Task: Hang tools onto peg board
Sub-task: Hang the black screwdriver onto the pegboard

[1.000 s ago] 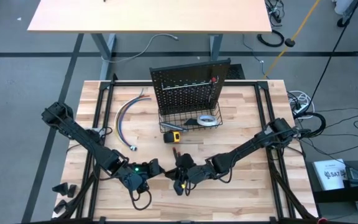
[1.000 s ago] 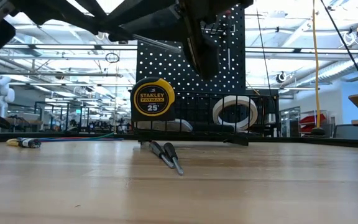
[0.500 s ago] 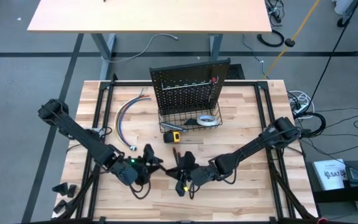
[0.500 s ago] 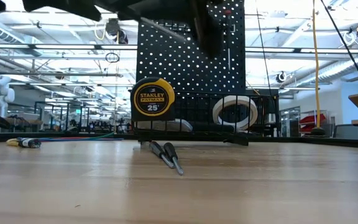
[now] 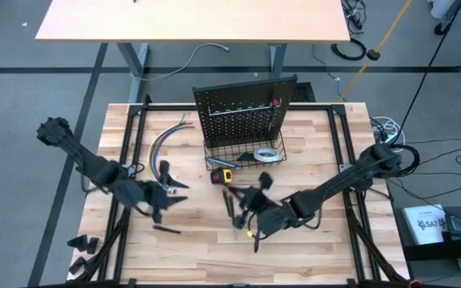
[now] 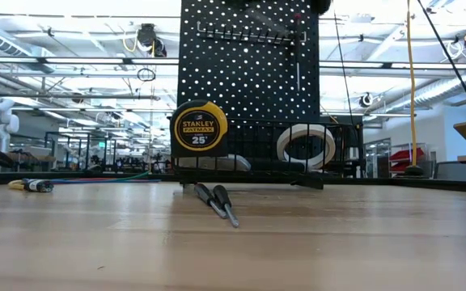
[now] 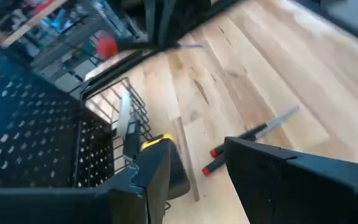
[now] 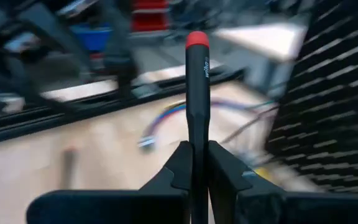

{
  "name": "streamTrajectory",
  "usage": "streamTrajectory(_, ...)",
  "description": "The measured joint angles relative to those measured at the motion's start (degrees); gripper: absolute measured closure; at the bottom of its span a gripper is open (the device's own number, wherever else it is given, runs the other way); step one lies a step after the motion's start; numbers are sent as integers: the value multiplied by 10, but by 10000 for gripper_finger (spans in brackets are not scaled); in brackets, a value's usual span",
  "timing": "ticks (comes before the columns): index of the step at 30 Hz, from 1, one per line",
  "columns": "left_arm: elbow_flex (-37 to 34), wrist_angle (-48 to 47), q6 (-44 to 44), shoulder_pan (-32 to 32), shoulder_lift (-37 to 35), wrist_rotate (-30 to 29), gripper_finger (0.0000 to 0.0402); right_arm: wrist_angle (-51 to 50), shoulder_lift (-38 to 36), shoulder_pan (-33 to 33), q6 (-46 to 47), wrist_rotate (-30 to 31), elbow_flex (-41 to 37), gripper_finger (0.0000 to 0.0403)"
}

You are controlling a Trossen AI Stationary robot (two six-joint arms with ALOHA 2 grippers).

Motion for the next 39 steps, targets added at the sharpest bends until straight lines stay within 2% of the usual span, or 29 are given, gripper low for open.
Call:
streamTrajectory(4, -46, 22, -54, 15, -80, 0, 244, -84, -66, 4, -32, 118, -2, 387)
streamTrajectory(8, -139, 140, -81, 15, -154, 20, 244, -141, -140, -1, -2, 189, -46, 387)
streamTrajectory(12, -267, 329, -63, 16, -205, 29, 244, -141, -212, -11, 70, 250, -121, 387)
streamTrajectory(16, -389, 611, 5, 23, -217, 20, 245, -117, -255, -35, 152, 270, -188, 387)
streamTrajectory(19, -447, 807, 40, 43, -217, 24, 245, -43, -264, -58, 129, 237, -205, 387)
streamTrajectory(21, -447, 855, 41, 59, -220, 18, 245, 33, -260, -75, 48, 205, -206, 387)
streamTrajectory(23, -444, 880, 31, 72, -224, 19, 245, 135, -253, -93, -75, 139, -205, 387)
streamTrajectory(26, -443, 868, 4, 83, -225, 45, 245, 272, -249, -117, -234, -11, -205, 387)
streamTrajectory(28, -443, 843, -15, 85, -224, 48, 245, 352, -249, -126, -303, -64, -210, 387)
streamTrajectory(33, -443, 807, -53, 91, -224, 48, 245, 620, -240, -138, -410, -111, -281, 387)
streamTrajectory(37, -443, 808, -55, 91, -224, 48, 245, 841, -196, -148, -449, -114, -359, 387)
streamTrajectory(39, -443, 812, -52, 94, -224, 42, 245, 869, -173, -159, -453, -119, -373, 387)
